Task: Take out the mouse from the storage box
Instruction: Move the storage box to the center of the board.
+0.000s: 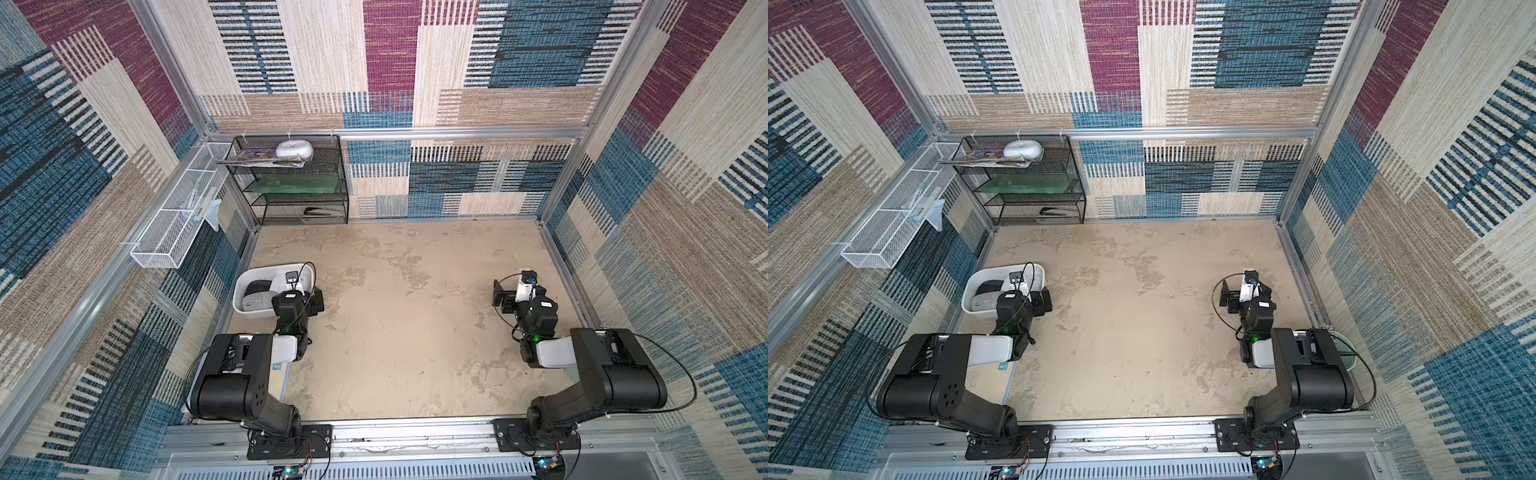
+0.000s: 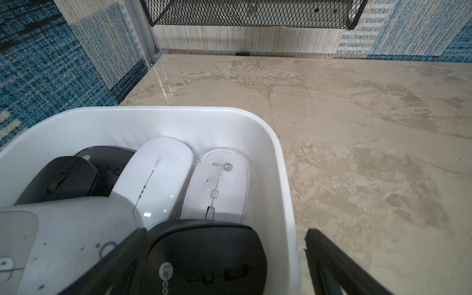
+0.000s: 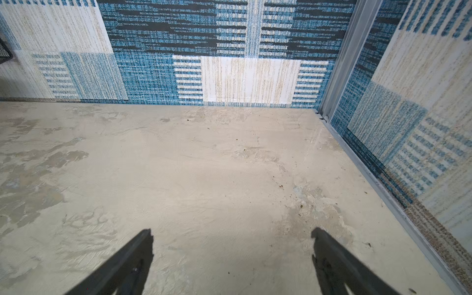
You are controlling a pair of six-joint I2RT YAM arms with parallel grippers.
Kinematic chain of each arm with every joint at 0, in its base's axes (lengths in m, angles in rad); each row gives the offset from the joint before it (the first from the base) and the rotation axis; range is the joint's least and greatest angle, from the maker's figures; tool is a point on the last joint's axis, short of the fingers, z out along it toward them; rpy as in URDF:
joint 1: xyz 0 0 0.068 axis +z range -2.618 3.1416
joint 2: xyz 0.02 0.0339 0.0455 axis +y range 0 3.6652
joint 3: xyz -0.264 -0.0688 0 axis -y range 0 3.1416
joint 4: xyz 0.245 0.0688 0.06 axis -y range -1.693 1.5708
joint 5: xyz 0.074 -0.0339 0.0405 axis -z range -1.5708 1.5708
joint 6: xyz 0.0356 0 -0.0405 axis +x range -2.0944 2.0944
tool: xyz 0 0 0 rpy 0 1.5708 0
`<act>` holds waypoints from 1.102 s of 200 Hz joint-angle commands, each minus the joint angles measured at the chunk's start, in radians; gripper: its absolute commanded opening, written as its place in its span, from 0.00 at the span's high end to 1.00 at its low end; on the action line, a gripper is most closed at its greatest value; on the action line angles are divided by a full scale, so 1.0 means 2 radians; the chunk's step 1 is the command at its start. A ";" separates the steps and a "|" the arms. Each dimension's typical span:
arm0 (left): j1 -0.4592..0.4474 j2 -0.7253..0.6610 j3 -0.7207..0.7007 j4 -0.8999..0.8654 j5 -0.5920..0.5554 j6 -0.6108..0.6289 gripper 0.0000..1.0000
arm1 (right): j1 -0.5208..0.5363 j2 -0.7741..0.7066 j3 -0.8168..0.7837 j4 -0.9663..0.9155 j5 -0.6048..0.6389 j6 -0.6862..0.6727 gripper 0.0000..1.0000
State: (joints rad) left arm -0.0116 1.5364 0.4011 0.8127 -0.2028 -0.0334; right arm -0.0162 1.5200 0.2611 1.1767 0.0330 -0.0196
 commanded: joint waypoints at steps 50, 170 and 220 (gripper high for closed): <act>0.000 -0.003 0.002 0.010 0.004 0.004 0.01 | 0.000 -0.002 -0.001 0.009 -0.001 0.000 0.01; -0.022 -0.081 -0.037 0.017 0.030 0.038 0.01 | 0.001 -0.036 -0.029 0.041 -0.056 -0.022 0.01; -0.058 -0.267 -0.042 -0.085 -0.001 -0.027 0.01 | 0.013 -0.241 -0.024 -0.104 -0.037 0.043 0.01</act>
State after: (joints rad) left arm -0.1211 1.0969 0.2859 0.7544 -0.1879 0.0223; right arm 0.0044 1.1442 0.1913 1.0992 -0.0425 -0.0444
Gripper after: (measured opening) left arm 0.992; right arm 0.992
